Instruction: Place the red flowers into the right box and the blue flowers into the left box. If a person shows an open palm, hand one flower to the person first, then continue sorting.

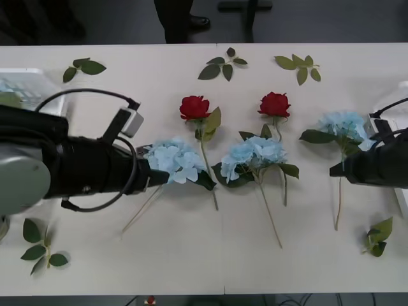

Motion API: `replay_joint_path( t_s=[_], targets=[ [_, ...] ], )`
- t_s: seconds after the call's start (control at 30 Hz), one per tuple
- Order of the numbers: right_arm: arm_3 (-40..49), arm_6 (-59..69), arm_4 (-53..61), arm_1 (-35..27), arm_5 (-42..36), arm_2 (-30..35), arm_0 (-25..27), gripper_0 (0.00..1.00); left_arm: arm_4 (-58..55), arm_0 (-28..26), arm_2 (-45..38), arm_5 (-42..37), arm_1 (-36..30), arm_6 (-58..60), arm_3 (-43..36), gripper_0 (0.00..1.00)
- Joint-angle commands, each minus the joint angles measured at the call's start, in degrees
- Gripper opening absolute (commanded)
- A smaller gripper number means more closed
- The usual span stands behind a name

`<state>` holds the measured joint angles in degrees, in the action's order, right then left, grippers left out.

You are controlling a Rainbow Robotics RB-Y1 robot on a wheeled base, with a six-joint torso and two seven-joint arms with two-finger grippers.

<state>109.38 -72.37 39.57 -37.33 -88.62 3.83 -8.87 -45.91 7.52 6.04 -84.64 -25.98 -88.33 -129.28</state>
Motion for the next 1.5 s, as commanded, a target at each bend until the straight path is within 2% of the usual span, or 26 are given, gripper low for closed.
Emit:
replay_joint_path(
  t_s=[0.03,0.17,0.43,0.63,0.77,0.8,0.83,0.87,0.93,0.97,1.0,1.03,1.07,1.4,1.47,1.5],
  targets=[
    [-3.38,3.73,-2.04,-1.69,0.91,-1.63,-3.79,1.00,6.44,-4.27,3.80,5.45,-0.83,-4.30,-1.24,1.00],
    [-7.60,3.64,-2.83,-1.43,2.57,-2.69,-5.37,0.99,12.69,-5.41,6.97,9.41,-0.57,-5.88,1.92,1.00],
    [-14.20,2.94,-3.62,-0.81,7.94,-5.24,-7.13,0.99,23.94,-0.84,13.03,21.10,2.60,-7.11,16.69,1.00],
    [-18.24,3.02,-4.68,-0.81,11.89,-7.96,-7.92,0.99,28.86,3.81,14.17,25.49,5.76,-7.47,26.88,1.00],
    [-19.12,3.02,-5.11,-0.29,12.77,-8.49,-7.92,0.98,31.49,5.84,14.35,26.72,8.05,-7.47,30.75,1.00],
    [-19.21,3.11,-5.20,-0.20,12.77,-8.58,-7.92,0.98,31.93,6.10,14.35,26.64,8.40,-7.47,31.19,0.97],
    [-19.29,3.20,-5.55,-0.02,12.77,-8.84,-7.92,0.98,32.72,6.45,14.53,26.72,9.10,-7.47,31.98,0.87],
    [-19.29,3.29,-5.99,0.15,12.77,-9.02,-7.92,0.98,33.52,6.54,14.53,26.72,9.54,-7.47,32.51,0.74],
    [-19.38,3.55,-6.52,0.50,12.77,-9.37,-7.92,0.97,35.10,6.71,14.70,26.90,10.15,-7.47,33.30,0.59],
    [-19.56,3.64,-6.61,0.77,12.77,-9.37,-7.92,0.96,36.42,6.71,15.05,26.99,10.24,-7.47,33.65,0.40],
    [-19.56,3.64,-6.70,0.77,12.77,-9.37,-7.92,0.96,37.12,6.71,15.32,26.99,10.24,-7.38,33.74,0.28],
    [-19.73,3.73,-6.61,1.03,12.95,-9.45,-7.92,0.96,37.91,6.63,15.84,26.90,10.24,-7.20,33.92,0.04],
    [-20.00,3.81,-6.70,1.21,13.21,-9.37,-7.92,0.96,37.91,6.71,15.93,26.99,10.24,-7.11,34.18,0.00],
    [-21.84,4.08,-7.75,2.17,15.85,-10.51,-7.92,0.92,36.68,6.63,15.41,27.69,9.19,-5.80,33.13,0.00],
    [-22.11,4.08,-7.75,2.26,16.20,-10.60,-7.92,0.87,35.62,6.63,14.35,27.16,8.13,-5.53,31.81,0.00],
    [-22.19,4.08,-7.84,2.35,16.29,-10.51,-7.83,0.80,34.31,6.63,13.12,26.28,7.43,-5.36,30.49,0.00]
  ],
)
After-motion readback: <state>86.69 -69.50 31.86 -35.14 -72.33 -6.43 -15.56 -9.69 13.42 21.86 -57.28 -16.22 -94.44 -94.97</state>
